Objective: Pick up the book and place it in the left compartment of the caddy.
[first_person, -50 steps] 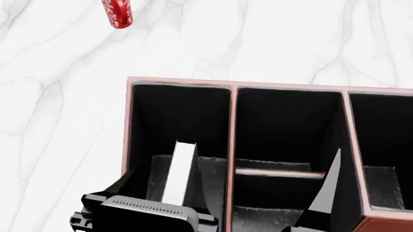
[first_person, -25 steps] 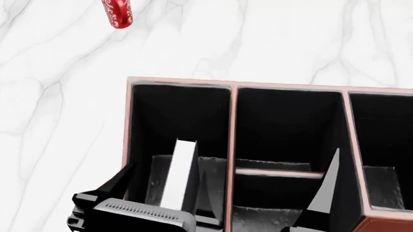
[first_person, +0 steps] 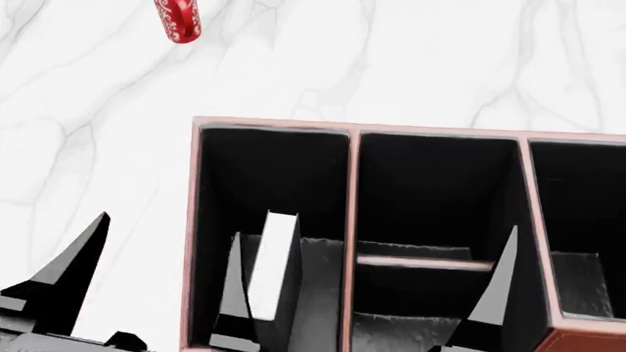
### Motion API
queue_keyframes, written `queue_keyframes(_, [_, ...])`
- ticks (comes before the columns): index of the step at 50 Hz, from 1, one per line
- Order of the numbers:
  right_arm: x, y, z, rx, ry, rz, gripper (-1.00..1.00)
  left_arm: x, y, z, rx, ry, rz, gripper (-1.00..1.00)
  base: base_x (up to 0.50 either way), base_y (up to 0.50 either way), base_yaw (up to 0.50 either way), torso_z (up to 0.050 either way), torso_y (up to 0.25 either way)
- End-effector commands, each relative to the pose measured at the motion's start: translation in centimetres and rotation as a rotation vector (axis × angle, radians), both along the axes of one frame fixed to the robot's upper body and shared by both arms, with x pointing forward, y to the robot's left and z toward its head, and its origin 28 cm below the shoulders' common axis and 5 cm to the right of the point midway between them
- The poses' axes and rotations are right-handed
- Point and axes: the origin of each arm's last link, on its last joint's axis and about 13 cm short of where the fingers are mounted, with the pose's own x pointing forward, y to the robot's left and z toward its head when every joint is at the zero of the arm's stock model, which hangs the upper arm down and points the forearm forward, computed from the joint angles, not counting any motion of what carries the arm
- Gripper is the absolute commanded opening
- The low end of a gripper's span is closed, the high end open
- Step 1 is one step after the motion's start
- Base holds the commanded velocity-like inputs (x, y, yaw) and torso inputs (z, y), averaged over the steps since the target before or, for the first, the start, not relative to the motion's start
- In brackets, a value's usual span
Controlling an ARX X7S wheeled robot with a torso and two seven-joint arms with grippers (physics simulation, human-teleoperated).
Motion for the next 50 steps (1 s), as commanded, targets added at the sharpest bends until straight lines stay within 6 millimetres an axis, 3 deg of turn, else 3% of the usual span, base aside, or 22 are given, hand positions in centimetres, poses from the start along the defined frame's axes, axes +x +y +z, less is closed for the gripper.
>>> queue_keyframes(1, [0.2, -0.3, 0.0, -0.005, -0.02, -0.02, 1.0, 0.4, 3.3, 0.6, 0.012, -0.058, 0.101, 1.0, 0.0, 0.0, 0.0, 0.0, 0.0])
queue_keyframes(8, [0.1, -0.6, 0.0, -0.006, -0.014, -0.038, 1.0, 1.2, 7.2, 0.4, -0.006, -0.075, 0.304, 1.0, 0.0, 0.0, 0.0, 0.0, 0.0])
queue_keyframes(16, [0.0, -1.1, -0.1, -0.006, -0.012, -0.062, 1.0, 1.5, 10.1, 0.5, -0.04, -0.077, 0.435, 1.0, 0.0, 0.0, 0.0, 0.0, 0.0])
queue_keyframes(50, [-3.5, -4.8, 0.8, 0.028, -0.059, -0.271, 1.0, -0.8, 16.9, 2.5, -0.122, -0.168, 0.766, 1.0, 0.0, 0.0, 0.0, 0.0, 0.0])
